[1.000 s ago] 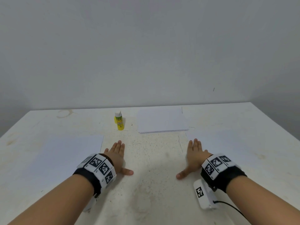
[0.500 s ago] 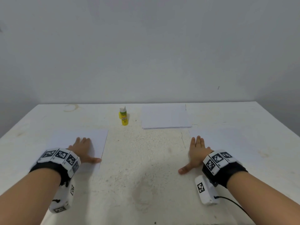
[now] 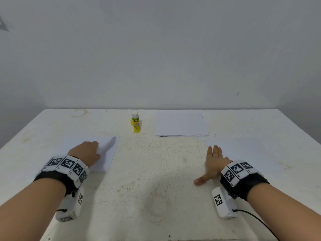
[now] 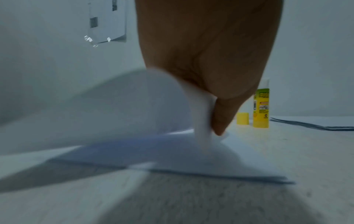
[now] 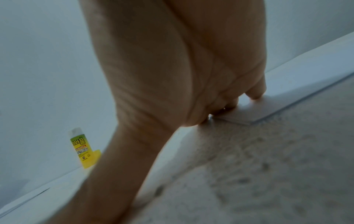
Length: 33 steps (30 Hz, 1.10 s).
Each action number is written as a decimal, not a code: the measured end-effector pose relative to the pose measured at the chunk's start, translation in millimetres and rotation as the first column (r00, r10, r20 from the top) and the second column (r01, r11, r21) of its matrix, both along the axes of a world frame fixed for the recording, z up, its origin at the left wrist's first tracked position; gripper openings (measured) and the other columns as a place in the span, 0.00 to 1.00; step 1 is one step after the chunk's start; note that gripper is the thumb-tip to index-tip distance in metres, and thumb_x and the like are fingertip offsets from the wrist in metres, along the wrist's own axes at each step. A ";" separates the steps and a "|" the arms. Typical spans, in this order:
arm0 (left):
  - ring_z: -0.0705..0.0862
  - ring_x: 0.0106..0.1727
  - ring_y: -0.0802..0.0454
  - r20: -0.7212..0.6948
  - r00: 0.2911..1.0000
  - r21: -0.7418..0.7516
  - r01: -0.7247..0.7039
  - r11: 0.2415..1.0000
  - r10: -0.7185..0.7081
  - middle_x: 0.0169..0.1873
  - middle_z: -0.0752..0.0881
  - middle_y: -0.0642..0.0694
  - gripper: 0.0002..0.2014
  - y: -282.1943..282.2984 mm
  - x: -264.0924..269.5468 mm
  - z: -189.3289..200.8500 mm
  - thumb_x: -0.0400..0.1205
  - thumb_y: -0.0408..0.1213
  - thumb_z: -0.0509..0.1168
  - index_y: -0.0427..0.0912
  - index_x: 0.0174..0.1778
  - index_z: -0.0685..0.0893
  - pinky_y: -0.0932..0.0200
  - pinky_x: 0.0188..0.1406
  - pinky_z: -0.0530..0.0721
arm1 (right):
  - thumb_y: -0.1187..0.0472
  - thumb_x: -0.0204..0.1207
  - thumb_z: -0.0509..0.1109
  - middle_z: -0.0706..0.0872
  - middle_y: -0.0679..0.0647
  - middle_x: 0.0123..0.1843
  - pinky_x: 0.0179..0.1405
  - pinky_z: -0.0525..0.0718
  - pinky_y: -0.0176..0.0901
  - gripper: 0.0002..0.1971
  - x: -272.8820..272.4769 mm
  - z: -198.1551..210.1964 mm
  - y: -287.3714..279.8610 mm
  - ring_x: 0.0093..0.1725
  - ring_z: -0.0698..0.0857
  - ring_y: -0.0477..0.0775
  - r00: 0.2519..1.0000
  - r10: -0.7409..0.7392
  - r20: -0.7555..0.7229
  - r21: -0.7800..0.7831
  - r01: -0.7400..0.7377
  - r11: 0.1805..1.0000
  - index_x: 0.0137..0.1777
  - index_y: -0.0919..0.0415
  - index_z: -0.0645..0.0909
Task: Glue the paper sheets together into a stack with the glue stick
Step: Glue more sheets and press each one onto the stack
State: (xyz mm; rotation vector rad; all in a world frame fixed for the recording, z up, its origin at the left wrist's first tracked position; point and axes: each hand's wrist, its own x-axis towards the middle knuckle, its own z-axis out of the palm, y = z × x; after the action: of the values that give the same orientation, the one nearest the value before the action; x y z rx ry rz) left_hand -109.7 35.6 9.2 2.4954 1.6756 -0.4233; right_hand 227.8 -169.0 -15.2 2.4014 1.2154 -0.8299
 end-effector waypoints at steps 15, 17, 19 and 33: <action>0.76 0.67 0.37 0.093 0.965 -0.152 0.256 0.955 -0.244 0.61 0.81 0.39 0.26 -101.7 150.2 3.3 0.85 0.56 0.55 0.36 0.64 0.77 0.48 0.61 0.79 | 0.28 0.54 0.77 0.24 0.68 0.80 0.81 0.43 0.66 0.78 -0.9 2.1 0.4 0.81 0.29 0.66 0.999 -0.032 -0.006 0.029 0.033 0.999 0.77 0.72 0.21; 0.72 0.70 0.36 0.070 0.958 -0.171 0.285 0.943 -0.277 0.65 0.78 0.39 0.34 -104.2 153.9 -4.4 0.82 0.66 0.52 0.37 0.65 0.75 0.44 0.65 0.76 | 0.28 0.54 0.76 0.25 0.68 0.80 0.81 0.44 0.66 0.78 -0.5 1.4 0.5 0.82 0.30 0.66 1.000 -0.030 0.001 0.044 0.030 0.999 0.77 0.72 0.22; 0.73 0.68 0.40 0.085 0.946 -0.179 0.322 0.930 -0.312 0.67 0.74 0.40 0.38 -103.0 152.1 -9.4 0.79 0.71 0.48 0.38 0.65 0.74 0.45 0.64 0.75 | 0.27 0.56 0.74 0.26 0.68 0.81 0.82 0.46 0.65 0.76 1.4 -1.4 0.6 0.82 0.32 0.66 1.000 -0.028 0.011 0.071 0.027 0.997 0.79 0.72 0.24; 0.32 0.83 0.44 0.020 0.771 -0.316 0.609 0.727 -0.637 0.83 0.32 0.43 0.42 -67.0 109.8 -15.4 0.85 0.51 0.61 0.46 0.85 0.39 0.44 0.83 0.45 | 0.15 0.55 0.46 0.79 0.54 0.30 0.44 0.76 0.48 0.45 37.3 35.9 41.4 0.35 0.77 0.54 0.994 -0.100 0.050 0.427 0.069 0.902 0.29 0.61 0.77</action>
State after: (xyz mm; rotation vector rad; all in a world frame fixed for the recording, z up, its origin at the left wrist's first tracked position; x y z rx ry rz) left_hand 0.1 -31.4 -6.2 2.7505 0.6402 -0.7922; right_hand 265.1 -127.5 20.8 2.8175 1.3899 -0.5358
